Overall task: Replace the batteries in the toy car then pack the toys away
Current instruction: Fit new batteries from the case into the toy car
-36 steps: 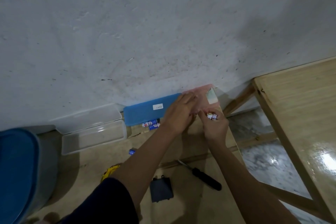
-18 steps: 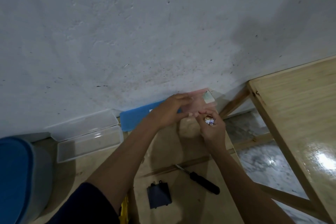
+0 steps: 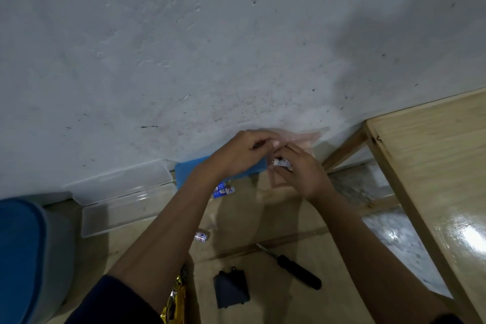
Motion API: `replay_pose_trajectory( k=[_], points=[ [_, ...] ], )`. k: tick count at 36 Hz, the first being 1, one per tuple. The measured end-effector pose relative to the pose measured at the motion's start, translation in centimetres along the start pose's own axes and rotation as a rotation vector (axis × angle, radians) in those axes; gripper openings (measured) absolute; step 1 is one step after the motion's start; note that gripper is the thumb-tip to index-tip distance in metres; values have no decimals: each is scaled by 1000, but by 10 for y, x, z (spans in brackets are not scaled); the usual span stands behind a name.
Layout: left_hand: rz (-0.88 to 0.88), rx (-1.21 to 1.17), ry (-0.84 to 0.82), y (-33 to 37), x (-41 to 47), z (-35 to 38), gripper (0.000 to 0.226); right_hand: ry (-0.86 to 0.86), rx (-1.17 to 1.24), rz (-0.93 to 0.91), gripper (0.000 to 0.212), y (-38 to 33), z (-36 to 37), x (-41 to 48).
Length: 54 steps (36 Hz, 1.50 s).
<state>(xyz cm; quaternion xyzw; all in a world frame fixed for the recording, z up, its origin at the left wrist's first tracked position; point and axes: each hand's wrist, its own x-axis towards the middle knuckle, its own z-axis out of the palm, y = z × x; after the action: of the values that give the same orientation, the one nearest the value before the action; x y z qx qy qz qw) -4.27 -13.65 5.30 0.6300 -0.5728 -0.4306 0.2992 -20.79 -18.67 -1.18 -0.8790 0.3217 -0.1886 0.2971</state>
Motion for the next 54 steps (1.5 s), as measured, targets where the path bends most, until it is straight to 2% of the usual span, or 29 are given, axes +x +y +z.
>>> replay_pose_trajectory(
  k=[4,9,11,14,16,19,22,25,30,33,39,44,54],
  points=[
    [-9,23,-44,-1,0,1,28,-14,-35,-61,25,6,4,0],
    [-31,52,-37,-3,-4,1,31,96,33,-102,21,2,-5,-12],
    [-51,78,-49,-3,-6,2,33,251,114,-44,16,-3,-8,-22],
    [-60,110,-57,-2,-10,5,35,610,247,247,14,-13,-12,-35],
    [-24,167,-60,1,-14,9,37,718,326,337,19,-15,-15,-38],
    [60,261,-76,7,-16,18,41,608,218,282,23,-8,-18,-35],
    [53,369,-54,10,-14,34,47,461,44,239,14,5,-15,-31],
    [51,477,-2,1,-10,52,48,416,-40,227,12,12,-11,-34],
    [49,529,86,-3,-10,67,50,341,-20,138,29,9,-10,-29],
    [78,527,138,-6,-10,72,46,272,-79,103,29,13,-11,-27],
    [86,492,214,-8,-10,78,49,214,-34,39,35,16,-12,-27],
    [29,457,257,-4,-6,79,52,91,-6,122,49,22,-7,-20],
    [53,550,230,-17,-9,89,51,24,-78,128,48,23,-2,-24]
  ],
)
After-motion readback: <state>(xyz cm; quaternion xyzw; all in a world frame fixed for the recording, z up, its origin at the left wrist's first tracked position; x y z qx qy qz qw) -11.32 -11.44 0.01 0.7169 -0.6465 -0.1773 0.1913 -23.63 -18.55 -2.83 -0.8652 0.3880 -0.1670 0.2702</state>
